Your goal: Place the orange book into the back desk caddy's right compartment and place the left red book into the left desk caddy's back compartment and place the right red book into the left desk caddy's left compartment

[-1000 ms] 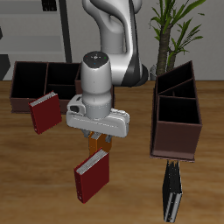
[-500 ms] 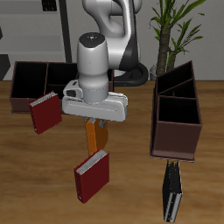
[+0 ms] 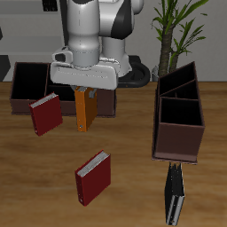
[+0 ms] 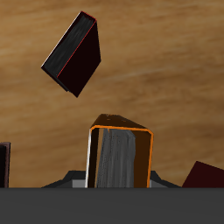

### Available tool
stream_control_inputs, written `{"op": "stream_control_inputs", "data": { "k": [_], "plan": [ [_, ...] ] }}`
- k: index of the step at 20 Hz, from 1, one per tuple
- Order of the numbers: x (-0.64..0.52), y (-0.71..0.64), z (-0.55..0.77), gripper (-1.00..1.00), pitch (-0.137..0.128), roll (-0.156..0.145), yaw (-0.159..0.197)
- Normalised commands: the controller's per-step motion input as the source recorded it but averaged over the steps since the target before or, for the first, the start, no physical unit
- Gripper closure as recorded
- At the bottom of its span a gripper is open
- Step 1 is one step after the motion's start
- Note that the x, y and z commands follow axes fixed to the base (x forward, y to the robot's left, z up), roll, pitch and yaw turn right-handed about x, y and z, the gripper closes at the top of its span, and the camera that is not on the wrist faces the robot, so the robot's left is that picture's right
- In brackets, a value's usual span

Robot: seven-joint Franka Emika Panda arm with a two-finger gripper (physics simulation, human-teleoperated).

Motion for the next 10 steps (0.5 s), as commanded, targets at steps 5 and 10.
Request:
{"op": "stream_control_inputs", "data": {
  "k": [5, 10],
  "plan": [
    [-0.42, -0.16, 0.91, 1.0, -0.049, -0.042, 0.06],
    [-0.51, -0.02, 0.57, 1.0, -0.012, -0.01, 0.063]
  ]
}}
